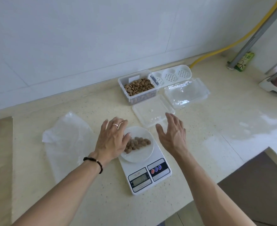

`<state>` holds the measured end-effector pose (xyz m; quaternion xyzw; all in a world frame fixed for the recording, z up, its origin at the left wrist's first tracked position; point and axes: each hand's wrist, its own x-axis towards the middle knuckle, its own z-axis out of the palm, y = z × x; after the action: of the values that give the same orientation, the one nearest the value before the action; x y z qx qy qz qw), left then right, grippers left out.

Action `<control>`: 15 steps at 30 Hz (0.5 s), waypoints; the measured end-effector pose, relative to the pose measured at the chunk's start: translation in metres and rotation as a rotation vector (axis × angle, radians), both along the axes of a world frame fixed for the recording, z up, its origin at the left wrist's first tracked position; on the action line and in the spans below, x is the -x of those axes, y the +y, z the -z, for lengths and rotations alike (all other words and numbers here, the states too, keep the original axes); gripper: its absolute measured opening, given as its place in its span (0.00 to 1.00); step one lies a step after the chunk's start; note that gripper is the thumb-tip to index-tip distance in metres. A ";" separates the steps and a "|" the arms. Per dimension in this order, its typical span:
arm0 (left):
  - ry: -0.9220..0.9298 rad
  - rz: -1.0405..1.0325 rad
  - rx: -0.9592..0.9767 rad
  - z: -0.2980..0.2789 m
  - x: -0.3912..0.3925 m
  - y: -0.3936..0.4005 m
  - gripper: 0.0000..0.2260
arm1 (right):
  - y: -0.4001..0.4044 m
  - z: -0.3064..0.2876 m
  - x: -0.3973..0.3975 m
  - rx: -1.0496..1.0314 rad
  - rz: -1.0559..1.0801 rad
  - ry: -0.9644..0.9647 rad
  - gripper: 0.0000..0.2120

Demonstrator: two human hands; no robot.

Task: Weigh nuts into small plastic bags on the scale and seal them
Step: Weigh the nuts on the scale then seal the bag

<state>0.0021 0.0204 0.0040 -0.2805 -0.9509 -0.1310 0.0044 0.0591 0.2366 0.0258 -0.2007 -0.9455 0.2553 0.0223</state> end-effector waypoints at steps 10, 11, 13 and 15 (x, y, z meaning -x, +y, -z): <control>-0.029 0.011 0.195 0.020 -0.055 -0.040 0.35 | -0.035 -0.007 -0.023 -0.283 -0.355 -0.117 0.30; -0.027 0.010 0.197 0.021 -0.059 -0.041 0.35 | -0.037 -0.007 -0.025 -0.296 -0.360 -0.128 0.30; -0.030 0.010 0.205 0.023 -0.064 -0.044 0.35 | -0.040 -0.007 -0.030 -0.310 -0.367 -0.137 0.30; -0.035 0.008 0.202 0.024 -0.067 -0.045 0.36 | -0.042 -0.007 -0.033 -0.308 -0.363 -0.137 0.30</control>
<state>0.0696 -0.0250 -0.0198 -0.2810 -0.9580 -0.0391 -0.0410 0.0923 0.1950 0.0330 -0.0387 -0.9932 0.0938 -0.0576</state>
